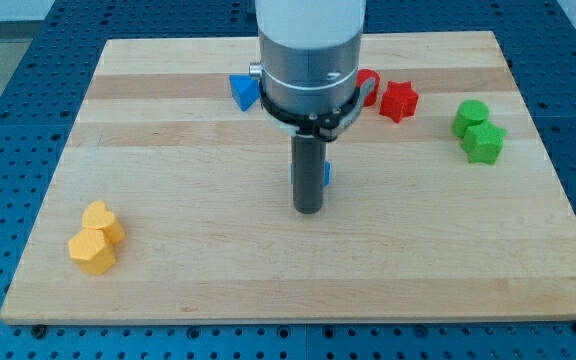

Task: Nudge the blue cube a bit left

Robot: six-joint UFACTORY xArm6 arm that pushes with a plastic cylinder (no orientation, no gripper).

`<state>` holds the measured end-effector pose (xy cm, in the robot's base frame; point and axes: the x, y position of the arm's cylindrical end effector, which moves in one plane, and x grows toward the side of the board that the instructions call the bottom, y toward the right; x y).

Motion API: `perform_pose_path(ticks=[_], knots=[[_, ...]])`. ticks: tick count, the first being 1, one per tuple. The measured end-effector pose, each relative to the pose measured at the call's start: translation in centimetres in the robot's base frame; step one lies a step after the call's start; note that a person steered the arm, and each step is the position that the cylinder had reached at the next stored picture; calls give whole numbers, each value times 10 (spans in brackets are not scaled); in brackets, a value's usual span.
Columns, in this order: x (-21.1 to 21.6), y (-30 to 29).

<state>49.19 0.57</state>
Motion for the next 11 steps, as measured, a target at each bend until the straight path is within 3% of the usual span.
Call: perform_pose_path(ticks=[5,11], knots=[[-82,59],[-86,31]])
